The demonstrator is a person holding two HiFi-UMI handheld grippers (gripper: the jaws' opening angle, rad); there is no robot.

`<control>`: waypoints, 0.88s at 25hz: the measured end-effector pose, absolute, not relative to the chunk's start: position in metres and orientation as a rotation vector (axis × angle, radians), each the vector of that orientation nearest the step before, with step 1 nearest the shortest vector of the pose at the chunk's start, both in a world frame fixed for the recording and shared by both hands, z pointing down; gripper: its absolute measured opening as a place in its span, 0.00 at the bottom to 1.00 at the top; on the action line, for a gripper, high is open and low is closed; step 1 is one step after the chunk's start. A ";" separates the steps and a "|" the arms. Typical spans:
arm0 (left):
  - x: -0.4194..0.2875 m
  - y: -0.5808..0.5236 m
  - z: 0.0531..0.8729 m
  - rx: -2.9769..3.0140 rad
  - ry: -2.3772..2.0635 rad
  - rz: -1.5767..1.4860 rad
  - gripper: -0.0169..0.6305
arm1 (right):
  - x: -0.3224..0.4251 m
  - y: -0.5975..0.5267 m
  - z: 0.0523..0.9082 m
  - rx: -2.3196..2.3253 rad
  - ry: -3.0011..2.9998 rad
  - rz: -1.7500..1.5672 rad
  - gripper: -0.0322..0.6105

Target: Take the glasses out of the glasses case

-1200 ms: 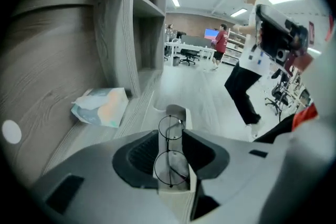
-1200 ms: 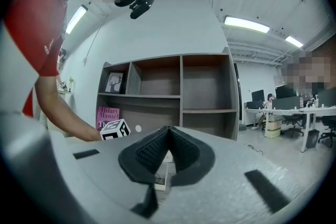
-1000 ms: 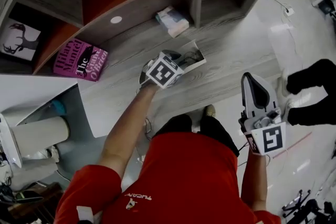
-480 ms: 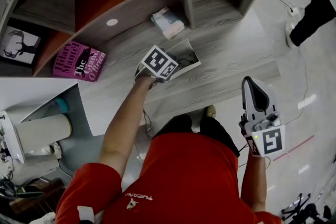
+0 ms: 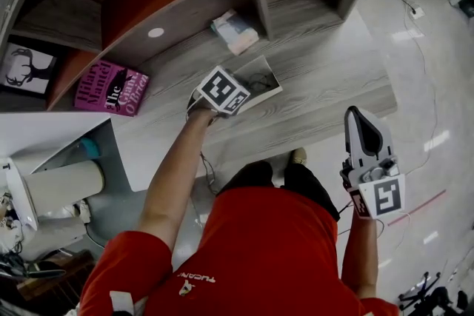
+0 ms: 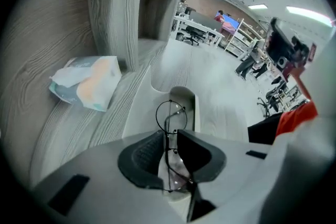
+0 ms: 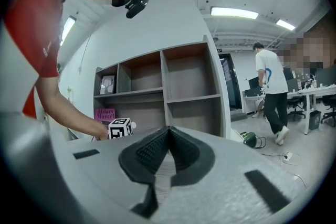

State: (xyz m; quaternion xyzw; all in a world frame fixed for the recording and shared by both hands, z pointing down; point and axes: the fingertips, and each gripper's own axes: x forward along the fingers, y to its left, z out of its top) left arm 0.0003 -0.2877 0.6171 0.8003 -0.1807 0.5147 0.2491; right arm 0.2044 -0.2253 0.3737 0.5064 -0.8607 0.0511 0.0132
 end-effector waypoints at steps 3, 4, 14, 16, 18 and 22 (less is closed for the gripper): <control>0.003 -0.282 0.618 2.195 -0.481 1.381 0.13 | 0.203 -0.227 0.373 1.578 -2.678 0.165 0.06; 0.004 -0.281 0.617 2.200 -0.481 1.371 0.12 | 0.203 -0.227 0.373 1.575 -2.676 0.167 0.06; 0.004 -0.286 0.595 2.330 -0.556 1.314 0.07 | 0.190 -0.224 0.371 1.554 -2.680 0.165 0.06; 0.003 -0.288 0.591 2.360 -0.583 1.303 0.06 | 0.187 -0.224 0.370 1.553 -2.686 0.158 0.06; 0.002 -0.291 0.585 2.392 -0.616 1.288 0.06 | 0.184 -0.223 0.370 1.551 -2.689 0.158 0.06; 0.001 -0.296 0.568 2.462 -0.683 1.234 0.06 | 0.178 -0.222 0.370 1.543 -2.693 0.160 0.06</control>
